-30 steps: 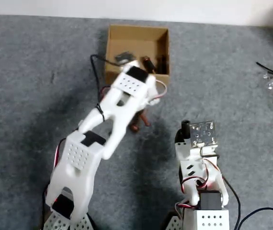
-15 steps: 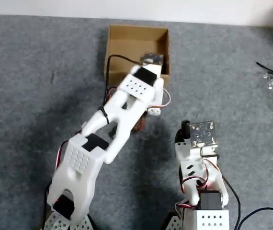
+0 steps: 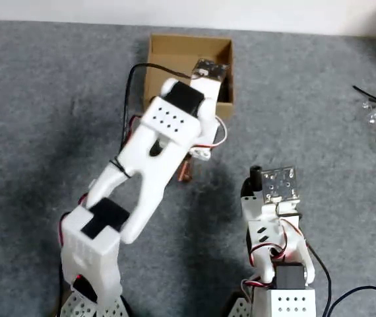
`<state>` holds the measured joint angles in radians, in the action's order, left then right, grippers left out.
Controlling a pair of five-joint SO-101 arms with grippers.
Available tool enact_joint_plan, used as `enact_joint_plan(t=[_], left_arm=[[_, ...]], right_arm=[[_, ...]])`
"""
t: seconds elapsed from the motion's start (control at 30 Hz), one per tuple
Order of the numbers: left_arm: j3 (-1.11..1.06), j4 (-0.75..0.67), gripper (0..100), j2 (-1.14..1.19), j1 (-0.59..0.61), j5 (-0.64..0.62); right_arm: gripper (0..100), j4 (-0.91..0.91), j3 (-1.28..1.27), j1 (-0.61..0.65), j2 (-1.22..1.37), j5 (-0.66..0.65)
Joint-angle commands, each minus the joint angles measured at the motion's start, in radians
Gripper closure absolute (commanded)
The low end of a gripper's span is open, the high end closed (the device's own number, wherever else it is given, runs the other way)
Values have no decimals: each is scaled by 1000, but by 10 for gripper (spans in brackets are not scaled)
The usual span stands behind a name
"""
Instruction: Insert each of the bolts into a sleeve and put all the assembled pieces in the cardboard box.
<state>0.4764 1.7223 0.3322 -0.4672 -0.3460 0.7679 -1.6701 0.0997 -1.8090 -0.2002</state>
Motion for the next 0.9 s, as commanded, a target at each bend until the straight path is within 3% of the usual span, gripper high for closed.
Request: enact_joint_plan(t=[0.0,0.23,0.5,0.87], left_arm=[[-74,32,996,-208,47,78],[-263,31,995,-418,48,232],[-371,29,995,-582,199,414],[-239,-25,995,-931,225,430]], right_arm=[[993,-41,-105,-5,-18,8],[993,-41,-105,-5,-18,8],[993,-41,-107,-5,-18,8],[993,-41,-108,-5,-18,8]])
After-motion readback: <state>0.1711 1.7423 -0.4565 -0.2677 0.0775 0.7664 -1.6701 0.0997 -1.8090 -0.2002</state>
